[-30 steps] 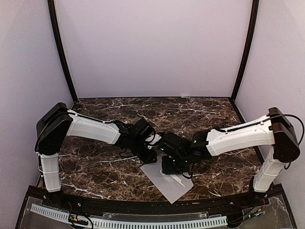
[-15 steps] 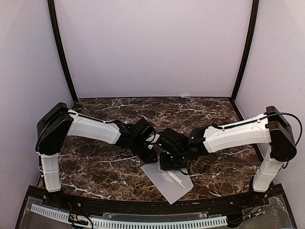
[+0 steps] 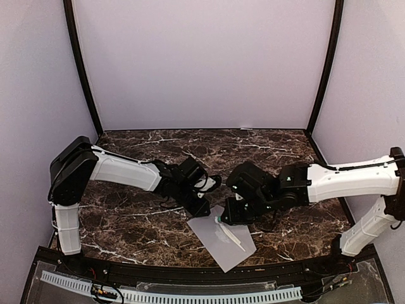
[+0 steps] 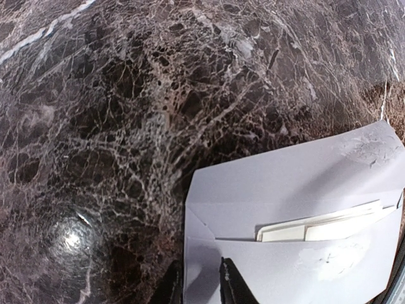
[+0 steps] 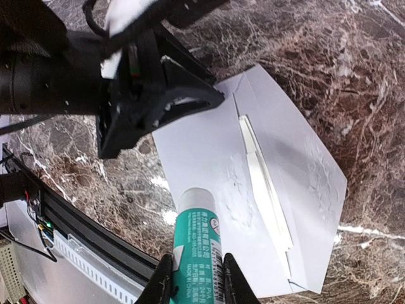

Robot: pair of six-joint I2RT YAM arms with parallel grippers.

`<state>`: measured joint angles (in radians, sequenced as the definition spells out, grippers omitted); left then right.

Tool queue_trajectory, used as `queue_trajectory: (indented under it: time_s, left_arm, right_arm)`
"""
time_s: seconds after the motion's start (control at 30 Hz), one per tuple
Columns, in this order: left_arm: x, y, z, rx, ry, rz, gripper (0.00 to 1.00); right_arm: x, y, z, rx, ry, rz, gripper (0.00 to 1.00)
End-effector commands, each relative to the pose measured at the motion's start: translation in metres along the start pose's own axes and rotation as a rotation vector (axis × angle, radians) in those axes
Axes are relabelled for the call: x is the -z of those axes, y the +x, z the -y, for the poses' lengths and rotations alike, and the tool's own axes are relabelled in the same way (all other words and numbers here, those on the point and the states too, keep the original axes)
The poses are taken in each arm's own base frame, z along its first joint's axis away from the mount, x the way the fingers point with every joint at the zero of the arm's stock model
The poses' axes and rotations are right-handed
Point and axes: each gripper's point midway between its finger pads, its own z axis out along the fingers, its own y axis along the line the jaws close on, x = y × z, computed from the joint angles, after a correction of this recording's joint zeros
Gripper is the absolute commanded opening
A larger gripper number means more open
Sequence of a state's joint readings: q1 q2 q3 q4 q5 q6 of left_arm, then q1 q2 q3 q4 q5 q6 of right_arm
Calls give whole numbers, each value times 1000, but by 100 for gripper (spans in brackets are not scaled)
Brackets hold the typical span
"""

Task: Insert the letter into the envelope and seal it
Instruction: Paint the envelope at the center of the board.

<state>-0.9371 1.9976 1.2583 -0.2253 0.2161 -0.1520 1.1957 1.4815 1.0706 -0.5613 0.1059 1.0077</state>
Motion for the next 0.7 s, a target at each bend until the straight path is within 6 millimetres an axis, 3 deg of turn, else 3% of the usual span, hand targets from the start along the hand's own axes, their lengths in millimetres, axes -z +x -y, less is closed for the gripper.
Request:
queue_trajectory:
  time_s: [0.0,0.2,0.67]
  left_arm:
    - [-23,59,-10,22,-35,-199,21]
    - [-22,59,-9,23,-29,-199,21]
    - [-22,58,-7,18,-20,-200,21]
  right_arm:
    - [0,34,18,-24,45,-61,0]
    - [-11,58,20,-39,45,-103,0]
    - [-30,65,33,-38,130,-128,0]
